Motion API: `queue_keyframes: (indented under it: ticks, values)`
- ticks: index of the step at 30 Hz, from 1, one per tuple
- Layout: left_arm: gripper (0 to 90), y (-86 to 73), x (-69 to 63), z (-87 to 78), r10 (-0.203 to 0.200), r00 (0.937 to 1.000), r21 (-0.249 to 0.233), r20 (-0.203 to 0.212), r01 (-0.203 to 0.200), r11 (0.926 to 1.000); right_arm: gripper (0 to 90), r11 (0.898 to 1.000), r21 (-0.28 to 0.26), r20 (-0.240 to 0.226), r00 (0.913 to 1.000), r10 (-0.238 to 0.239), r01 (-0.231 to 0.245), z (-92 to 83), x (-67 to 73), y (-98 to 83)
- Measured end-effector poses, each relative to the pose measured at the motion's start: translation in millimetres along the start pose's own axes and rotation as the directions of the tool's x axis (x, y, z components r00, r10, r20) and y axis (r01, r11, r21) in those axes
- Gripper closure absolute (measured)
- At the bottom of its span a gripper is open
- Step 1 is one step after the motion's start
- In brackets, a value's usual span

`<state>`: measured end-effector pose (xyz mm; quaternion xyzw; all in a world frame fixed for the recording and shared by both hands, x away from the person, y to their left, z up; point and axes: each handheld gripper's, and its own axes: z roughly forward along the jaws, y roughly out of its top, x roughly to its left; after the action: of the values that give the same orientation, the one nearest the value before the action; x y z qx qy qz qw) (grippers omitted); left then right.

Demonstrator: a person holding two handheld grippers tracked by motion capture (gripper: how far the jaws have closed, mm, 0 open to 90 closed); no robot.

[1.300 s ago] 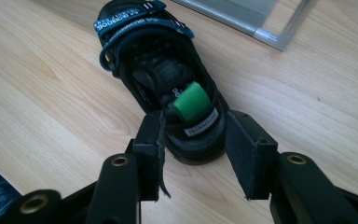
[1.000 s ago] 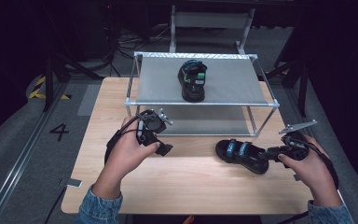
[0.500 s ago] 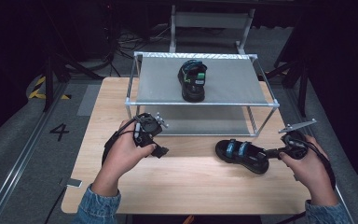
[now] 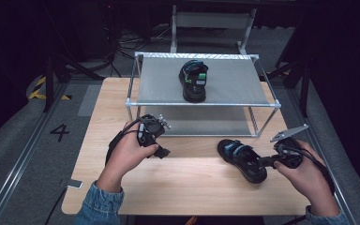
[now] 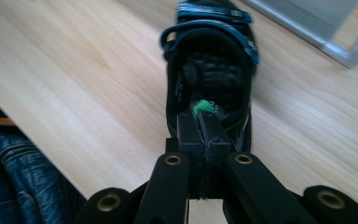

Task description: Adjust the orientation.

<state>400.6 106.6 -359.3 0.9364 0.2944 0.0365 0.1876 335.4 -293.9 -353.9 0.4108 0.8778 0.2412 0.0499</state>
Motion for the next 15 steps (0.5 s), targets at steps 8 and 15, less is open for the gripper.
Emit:
queue_keyframes:
  ticks: [8,15]
  values:
    - [25.6,0.7,7.2,10.8,-0.018,0.9997,0.031,0.019,0.017,0.9994,89.4,0.998,0.016,-0.037,0.9973,-0.064,0.064,6.3,22.2,4.8]
    - [25.3,-1.1,9.3,16.2,-0.022,0.9995,0.041,0.024,0.021,0.9989,89.1,0.992,0.049,-0.093,0.9896,-0.110,0.115,17.6,34.9,8.7]
